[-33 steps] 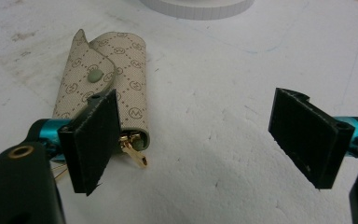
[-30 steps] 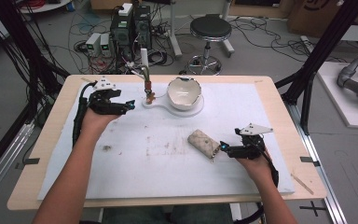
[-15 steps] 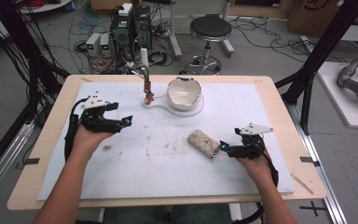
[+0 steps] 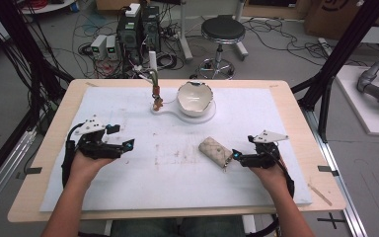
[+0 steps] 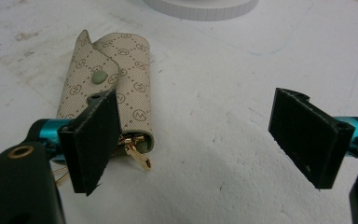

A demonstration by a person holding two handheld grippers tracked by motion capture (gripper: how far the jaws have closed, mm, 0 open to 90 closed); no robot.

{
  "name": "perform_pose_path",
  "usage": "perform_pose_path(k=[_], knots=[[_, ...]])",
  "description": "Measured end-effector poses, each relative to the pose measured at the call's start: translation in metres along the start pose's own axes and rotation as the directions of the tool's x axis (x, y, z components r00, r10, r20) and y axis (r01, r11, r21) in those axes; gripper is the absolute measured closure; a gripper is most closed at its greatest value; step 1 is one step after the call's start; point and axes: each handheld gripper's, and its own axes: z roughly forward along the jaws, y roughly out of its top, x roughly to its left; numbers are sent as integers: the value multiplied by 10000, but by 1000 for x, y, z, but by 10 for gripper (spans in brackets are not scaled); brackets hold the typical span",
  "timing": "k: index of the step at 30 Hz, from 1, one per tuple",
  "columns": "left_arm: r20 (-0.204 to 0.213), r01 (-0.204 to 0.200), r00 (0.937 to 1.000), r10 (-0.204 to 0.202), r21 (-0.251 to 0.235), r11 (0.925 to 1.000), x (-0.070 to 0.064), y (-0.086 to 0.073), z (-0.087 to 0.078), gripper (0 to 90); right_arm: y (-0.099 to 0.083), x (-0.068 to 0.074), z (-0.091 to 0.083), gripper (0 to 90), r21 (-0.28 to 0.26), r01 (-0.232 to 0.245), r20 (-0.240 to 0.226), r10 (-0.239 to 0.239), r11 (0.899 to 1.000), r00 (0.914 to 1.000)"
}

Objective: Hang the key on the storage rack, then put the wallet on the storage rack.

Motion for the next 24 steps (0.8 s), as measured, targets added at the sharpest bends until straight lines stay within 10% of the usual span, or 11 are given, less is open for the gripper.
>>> perform_pose_path(k=[10,24], knots=[[861,108,9963,-70,-433,9990,1,-16,2,163,-1,-2,1,172,53,-88,-29,88,9999,10000],[548,164,9984,-146,-326,9993,7,-18,-1,162,0,2,-1,172,38,10,-37,-10,10000,10000]])
